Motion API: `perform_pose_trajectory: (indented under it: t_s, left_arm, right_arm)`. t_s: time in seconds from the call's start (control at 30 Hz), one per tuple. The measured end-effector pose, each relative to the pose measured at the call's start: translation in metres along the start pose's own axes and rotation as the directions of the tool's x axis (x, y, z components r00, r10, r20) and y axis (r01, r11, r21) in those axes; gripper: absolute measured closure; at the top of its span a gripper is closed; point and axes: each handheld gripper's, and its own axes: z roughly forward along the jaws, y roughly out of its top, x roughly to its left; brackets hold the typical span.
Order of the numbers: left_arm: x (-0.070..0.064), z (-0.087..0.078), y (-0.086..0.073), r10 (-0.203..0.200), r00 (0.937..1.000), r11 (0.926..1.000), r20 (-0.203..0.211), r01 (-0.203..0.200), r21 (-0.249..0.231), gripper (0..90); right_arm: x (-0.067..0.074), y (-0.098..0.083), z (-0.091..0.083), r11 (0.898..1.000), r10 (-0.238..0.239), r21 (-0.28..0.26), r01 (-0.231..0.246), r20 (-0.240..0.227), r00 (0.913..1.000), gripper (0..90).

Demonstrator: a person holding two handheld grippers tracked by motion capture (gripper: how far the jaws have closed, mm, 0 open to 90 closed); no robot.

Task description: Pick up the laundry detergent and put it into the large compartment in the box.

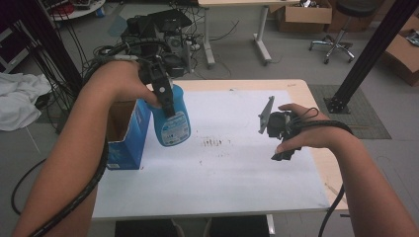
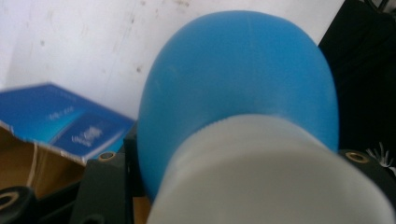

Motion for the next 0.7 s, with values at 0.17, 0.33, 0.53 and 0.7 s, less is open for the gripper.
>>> perform_pose_trajectory:
  t_s: [0.17,0.33,0.53,0.7]
  left_arm:
    - [0.008,-0.009,-0.007,-0.097,0.9952,0.9952,0.004,0.097,0.012,40.6]
    - [0.019,-0.024,-0.016,-0.215,0.9767,0.9765,-0.002,0.215,-0.022,40.6]
    - [0.035,-0.041,-0.029,-0.366,0.9308,0.9295,-0.005,0.365,-0.056,40.6]
    - [0.044,-0.051,-0.039,-0.451,0.8921,0.8918,-0.028,0.449,-0.054,40.5]
  right_arm:
    - [0.001,0.003,0.000,1.000,-0.008,-0.003,0.008,0.001,1.0000,15.9]
    - [0.000,0.006,0.001,1.000,-0.015,-0.002,0.015,0.000,0.9999,16.0]
    - [0.000,0.008,0.000,1.000,-0.024,-0.004,0.024,0.000,0.9997,16.0]
    - [-0.001,0.008,0.001,1.000,-0.027,0.000,0.027,-0.001,0.9996,16.0]
